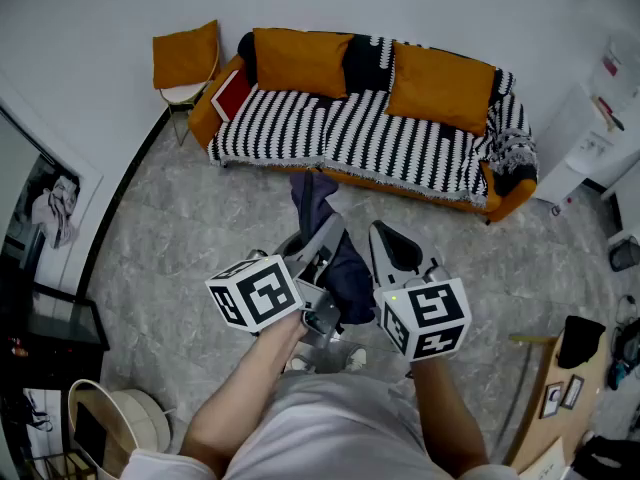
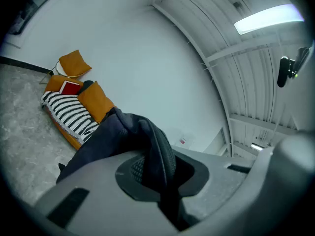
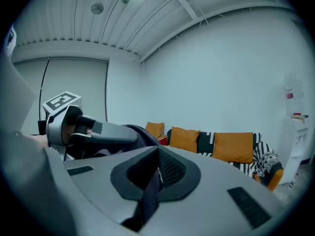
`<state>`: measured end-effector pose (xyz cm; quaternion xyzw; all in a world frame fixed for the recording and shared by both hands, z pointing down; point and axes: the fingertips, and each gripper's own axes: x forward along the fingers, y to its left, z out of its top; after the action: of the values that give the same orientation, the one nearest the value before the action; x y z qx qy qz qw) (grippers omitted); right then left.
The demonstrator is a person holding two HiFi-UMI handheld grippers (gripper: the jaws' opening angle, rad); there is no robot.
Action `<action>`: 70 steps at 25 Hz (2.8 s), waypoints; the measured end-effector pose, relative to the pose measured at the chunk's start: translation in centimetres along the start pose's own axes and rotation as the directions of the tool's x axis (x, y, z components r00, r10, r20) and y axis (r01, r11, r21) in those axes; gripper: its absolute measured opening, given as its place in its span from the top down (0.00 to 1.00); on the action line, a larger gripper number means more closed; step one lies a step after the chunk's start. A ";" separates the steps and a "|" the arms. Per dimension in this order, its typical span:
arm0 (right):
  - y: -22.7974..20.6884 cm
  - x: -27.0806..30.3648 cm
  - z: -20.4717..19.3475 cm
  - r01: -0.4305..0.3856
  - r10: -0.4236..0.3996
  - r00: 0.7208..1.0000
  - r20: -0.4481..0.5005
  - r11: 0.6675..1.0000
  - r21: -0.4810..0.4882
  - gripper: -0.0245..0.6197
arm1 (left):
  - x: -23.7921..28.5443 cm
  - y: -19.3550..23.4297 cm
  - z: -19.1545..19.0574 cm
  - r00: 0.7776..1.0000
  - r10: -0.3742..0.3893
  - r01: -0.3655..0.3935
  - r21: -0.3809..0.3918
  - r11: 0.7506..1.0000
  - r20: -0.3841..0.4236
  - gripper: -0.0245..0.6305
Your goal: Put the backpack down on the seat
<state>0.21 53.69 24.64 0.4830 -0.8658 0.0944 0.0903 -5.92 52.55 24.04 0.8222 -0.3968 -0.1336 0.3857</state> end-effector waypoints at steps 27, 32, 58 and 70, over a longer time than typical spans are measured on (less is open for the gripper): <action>-5.8 5.5 0.0 0.019 -0.018 1.000 -0.013 1.000 0.023 0.96 | 7.6 3.5 2.3 1.000 -0.015 0.014 -0.032 0.999 -0.019 0.92; -5.5 11.0 1.4 0.026 -0.025 1.000 -0.016 0.999 0.027 0.96 | 9.3 6.7 5.7 0.998 -0.037 0.036 -0.027 0.999 -0.041 0.92; 2.5 32.3 7.2 -0.004 0.003 1.000 -0.024 0.999 -0.037 0.96 | 9.0 21.0 22.5 0.997 -0.061 0.061 0.003 0.998 -0.051 0.92; 0.5 36.5 7.0 -0.012 0.012 1.000 -0.021 1.000 0.001 0.96 | 11.5 24.3 24.4 0.998 -0.027 0.027 0.001 1.000 -0.064 0.92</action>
<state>-19.53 22.29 26.88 0.4767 -0.8677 0.1006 0.0987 -24.64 21.50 26.75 0.8316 -0.3732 -0.1121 0.3957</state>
